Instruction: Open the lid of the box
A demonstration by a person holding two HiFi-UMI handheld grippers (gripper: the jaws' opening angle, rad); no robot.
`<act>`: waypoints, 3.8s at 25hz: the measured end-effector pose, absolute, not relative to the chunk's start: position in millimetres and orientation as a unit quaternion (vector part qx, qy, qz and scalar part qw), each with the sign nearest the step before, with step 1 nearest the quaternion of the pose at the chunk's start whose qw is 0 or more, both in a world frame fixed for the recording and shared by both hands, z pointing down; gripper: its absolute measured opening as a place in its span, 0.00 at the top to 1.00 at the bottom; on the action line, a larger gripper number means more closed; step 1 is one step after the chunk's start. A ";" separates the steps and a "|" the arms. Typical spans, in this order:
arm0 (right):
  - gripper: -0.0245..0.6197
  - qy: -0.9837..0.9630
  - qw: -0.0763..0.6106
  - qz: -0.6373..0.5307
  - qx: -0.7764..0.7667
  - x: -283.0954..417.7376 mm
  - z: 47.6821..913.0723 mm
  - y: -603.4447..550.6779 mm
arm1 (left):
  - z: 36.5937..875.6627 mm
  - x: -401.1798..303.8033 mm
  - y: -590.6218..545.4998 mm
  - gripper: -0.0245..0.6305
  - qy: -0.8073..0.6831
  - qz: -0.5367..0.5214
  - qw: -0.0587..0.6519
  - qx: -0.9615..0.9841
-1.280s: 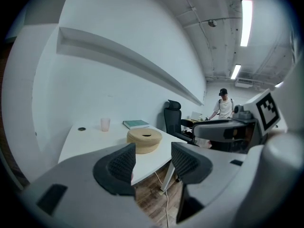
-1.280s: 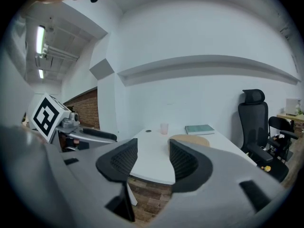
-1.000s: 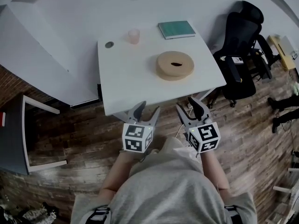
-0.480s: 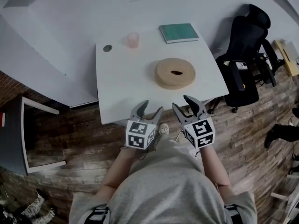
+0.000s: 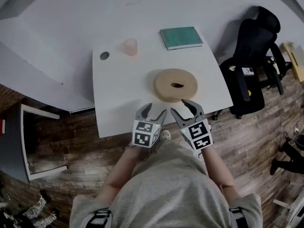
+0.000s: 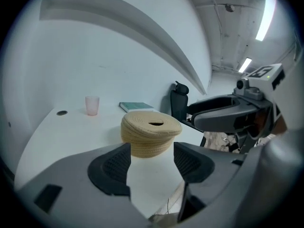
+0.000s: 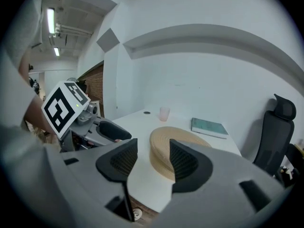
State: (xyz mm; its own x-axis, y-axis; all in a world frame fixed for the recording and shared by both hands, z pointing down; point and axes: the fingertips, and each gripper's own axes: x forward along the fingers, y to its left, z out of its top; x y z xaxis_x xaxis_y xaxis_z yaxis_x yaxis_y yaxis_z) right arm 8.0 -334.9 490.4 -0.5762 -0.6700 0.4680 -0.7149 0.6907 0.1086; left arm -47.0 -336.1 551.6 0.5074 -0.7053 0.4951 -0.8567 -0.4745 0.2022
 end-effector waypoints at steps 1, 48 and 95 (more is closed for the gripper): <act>0.64 -0.887 0.249 0.045 0.387 8.0 494.0 -339.3 | 555.7 -45.5 -340.7 0.57 -0.465 0.178 0.220 0.839; 0.77 -0.866 0.433 -0.117 0.220 7.3 575.6 -387.0 | 626.5 -28.6 -414.4 0.56 -0.512 0.265 0.210 0.790; 0.84 -0.904 0.161 0.092 0.385 62.8 467.5 -451.5 | 626.6 -28.6 -416.1 0.56 -0.506 0.274 0.209 0.791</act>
